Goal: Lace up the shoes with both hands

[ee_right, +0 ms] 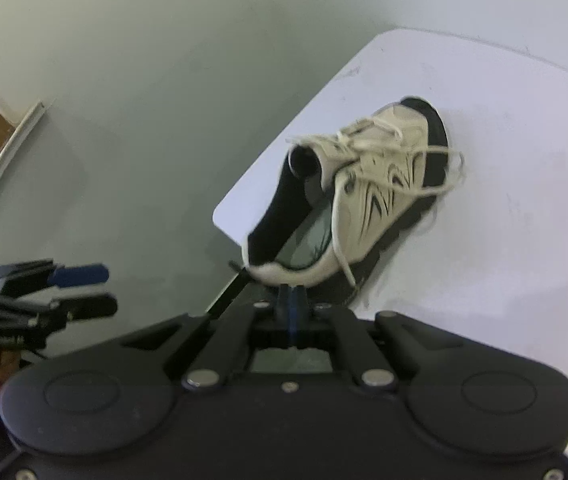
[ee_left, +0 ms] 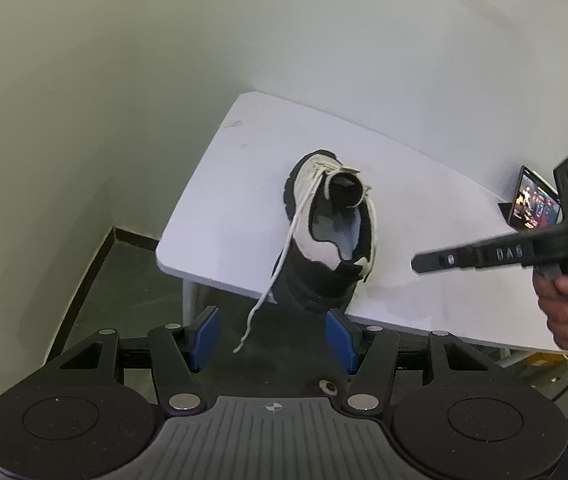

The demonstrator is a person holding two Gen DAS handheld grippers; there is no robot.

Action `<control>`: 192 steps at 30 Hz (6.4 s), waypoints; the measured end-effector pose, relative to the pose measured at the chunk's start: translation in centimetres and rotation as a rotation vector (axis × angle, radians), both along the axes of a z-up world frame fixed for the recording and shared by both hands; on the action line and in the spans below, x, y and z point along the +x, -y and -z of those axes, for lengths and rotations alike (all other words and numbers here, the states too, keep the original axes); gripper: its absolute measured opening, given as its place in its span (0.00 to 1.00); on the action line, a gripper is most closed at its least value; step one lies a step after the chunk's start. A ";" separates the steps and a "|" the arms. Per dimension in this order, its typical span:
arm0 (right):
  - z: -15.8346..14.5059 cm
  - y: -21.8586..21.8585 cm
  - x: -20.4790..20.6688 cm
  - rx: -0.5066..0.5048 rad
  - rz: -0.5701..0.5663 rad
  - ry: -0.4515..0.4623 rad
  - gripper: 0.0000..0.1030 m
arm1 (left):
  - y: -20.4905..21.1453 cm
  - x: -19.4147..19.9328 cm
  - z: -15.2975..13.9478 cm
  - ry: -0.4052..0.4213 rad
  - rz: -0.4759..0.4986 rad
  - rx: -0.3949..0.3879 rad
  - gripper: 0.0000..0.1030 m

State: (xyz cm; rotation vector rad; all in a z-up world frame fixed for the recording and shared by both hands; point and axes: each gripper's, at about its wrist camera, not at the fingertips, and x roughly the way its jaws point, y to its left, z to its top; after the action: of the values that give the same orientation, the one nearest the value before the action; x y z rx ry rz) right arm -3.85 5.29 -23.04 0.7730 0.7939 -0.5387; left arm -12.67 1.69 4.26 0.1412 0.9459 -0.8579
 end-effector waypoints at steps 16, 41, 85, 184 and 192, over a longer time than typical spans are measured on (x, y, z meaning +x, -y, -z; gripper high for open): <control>1.3 5.7 0.2 0.066 0.202 0.115 0.36 | -0.6 0.6 -0.6 0.002 -0.018 0.009 0.57; 6.1 -3.2 2.2 0.081 -0.142 -0.018 0.00 | -1.3 0.9 1.1 -0.061 0.000 0.017 0.57; 2.2 -5.9 2.0 -0.087 -0.373 -0.071 0.33 | 0.8 3.0 2.7 -0.075 -0.027 0.054 0.60; 8.6 20.5 28.8 -0.495 -1.215 -0.415 0.28 | -3.8 9.2 4.4 -0.246 -0.488 -0.059 0.66; 8.7 21.2 27.5 -0.388 -1.259 -0.345 0.00 | -1.4 6.9 3.7 -0.260 -0.557 -0.063 0.66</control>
State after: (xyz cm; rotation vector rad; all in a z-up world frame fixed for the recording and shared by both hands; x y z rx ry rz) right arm 23.62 -15.90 -31.74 -0.2619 1.2612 0.3326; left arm -5.75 3.07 0.59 -0.2857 1.1262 -0.3914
